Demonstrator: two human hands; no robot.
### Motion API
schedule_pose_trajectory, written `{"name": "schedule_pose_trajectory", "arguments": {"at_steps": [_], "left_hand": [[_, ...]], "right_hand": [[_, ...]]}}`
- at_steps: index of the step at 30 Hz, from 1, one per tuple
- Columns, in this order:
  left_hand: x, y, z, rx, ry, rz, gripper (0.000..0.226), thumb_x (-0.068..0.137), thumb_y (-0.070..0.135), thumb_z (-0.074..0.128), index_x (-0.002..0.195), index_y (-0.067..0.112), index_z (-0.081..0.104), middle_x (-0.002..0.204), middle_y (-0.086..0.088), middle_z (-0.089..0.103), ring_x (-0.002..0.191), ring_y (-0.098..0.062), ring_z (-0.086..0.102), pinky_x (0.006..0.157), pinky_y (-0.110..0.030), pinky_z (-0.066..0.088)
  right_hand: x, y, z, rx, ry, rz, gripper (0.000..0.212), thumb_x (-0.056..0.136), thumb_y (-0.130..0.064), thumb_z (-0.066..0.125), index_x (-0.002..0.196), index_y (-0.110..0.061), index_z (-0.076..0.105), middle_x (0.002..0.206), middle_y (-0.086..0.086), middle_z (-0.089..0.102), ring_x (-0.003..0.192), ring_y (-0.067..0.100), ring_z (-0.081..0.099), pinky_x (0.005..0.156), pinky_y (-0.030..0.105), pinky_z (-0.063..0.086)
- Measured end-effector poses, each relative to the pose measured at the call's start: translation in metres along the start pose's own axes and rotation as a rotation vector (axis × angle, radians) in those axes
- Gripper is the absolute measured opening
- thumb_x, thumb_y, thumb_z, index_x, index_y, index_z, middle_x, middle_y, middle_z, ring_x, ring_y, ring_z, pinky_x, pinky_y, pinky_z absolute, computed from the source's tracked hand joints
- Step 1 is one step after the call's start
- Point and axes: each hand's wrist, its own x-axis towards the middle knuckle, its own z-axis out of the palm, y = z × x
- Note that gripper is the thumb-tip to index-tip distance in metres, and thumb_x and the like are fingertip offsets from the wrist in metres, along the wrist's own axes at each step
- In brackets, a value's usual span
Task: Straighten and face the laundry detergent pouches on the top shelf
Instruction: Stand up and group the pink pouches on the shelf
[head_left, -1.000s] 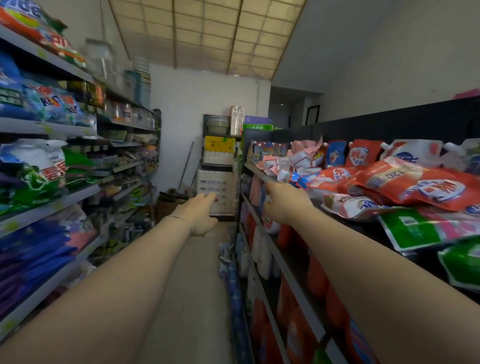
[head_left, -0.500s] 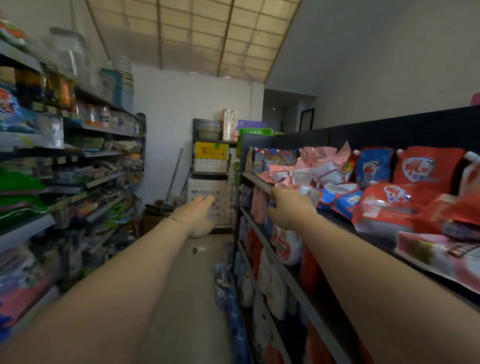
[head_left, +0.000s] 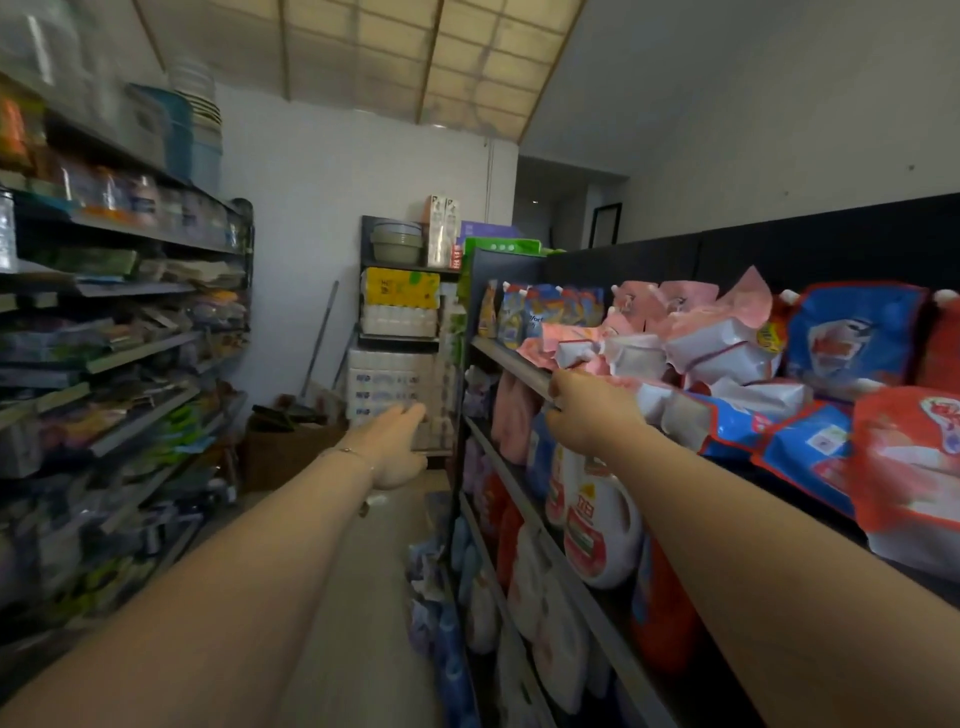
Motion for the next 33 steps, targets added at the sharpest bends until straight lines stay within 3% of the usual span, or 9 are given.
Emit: {"name": "schedule_pose_trajectory", "arguments": {"at_steps": [10, 18, 33], "left_hand": [[0.194, -0.003, 0.019, -0.031, 0.031, 0.114, 0.053, 0.091, 0.029, 0.056, 0.139, 0.023, 0.034, 0.143, -0.006, 0.036, 0.126, -0.028, 0.043, 0.100, -0.045, 0.042], [0.300, -0.037, 0.071, -0.047, -0.046, 0.108, 0.042, 0.092, 0.029, 0.056, 0.129, 0.021, 0.039, 0.128, -0.006, 0.042, 0.111, -0.026, 0.049, 0.092, -0.045, 0.047], [0.542, -0.099, 0.109, -0.036, -0.107, 0.267, 0.040, 0.090, 0.031, 0.053, 0.126, 0.025, 0.038, 0.122, -0.002, 0.041, 0.112, -0.029, 0.049, 0.094, -0.051, 0.044]], "right_hand": [[0.175, 0.050, 0.055, 0.033, 0.066, 0.071, 0.030, 0.088, -0.028, 0.051, 0.118, -0.023, 0.052, 0.124, 0.007, 0.057, 0.110, 0.031, 0.054, 0.090, 0.040, 0.046], [0.264, 0.080, 0.101, 0.007, 0.053, 0.131, 0.031, 0.090, -0.032, 0.048, 0.117, -0.018, 0.054, 0.123, 0.009, 0.057, 0.109, 0.031, 0.054, 0.091, 0.040, 0.041], [0.432, 0.088, 0.168, -0.022, 0.064, 0.358, 0.037, 0.088, -0.028, 0.053, 0.124, -0.020, 0.053, 0.128, 0.006, 0.054, 0.112, 0.026, 0.054, 0.095, 0.045, 0.045]]}}
